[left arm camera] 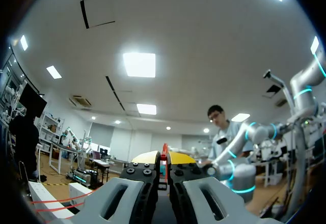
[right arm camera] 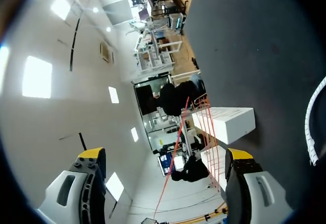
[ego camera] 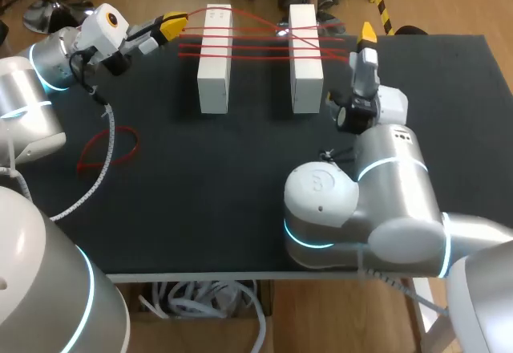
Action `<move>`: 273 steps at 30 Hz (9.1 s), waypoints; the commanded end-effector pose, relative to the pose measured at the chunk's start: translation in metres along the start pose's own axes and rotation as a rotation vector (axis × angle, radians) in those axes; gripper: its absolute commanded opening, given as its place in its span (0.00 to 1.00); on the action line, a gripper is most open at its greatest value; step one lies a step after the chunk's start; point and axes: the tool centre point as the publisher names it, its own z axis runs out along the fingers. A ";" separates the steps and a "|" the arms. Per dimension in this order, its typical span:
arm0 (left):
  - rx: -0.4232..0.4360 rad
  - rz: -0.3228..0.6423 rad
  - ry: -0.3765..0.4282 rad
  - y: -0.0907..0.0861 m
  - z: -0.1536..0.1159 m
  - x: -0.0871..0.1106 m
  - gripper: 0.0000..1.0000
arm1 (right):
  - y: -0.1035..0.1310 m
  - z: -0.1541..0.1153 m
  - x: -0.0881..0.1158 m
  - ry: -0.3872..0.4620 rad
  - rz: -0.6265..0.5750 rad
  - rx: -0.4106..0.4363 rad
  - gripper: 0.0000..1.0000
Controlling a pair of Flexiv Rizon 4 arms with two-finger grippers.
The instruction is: Grab the tape and strap the tape.
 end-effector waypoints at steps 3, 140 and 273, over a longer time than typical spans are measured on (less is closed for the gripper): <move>-0.002 0.001 -0.005 -0.001 0.001 0.001 0.00 | -0.005 0.006 0.009 0.000 0.007 -0.060 1.00; -1.002 -0.071 -0.045 -0.032 0.026 0.021 0.00 | -0.012 0.004 0.040 0.072 -0.045 -0.119 0.00; -1.571 0.071 -0.026 -0.024 0.034 0.039 0.00 | -0.096 0.031 0.124 0.091 -1.985 0.020 0.00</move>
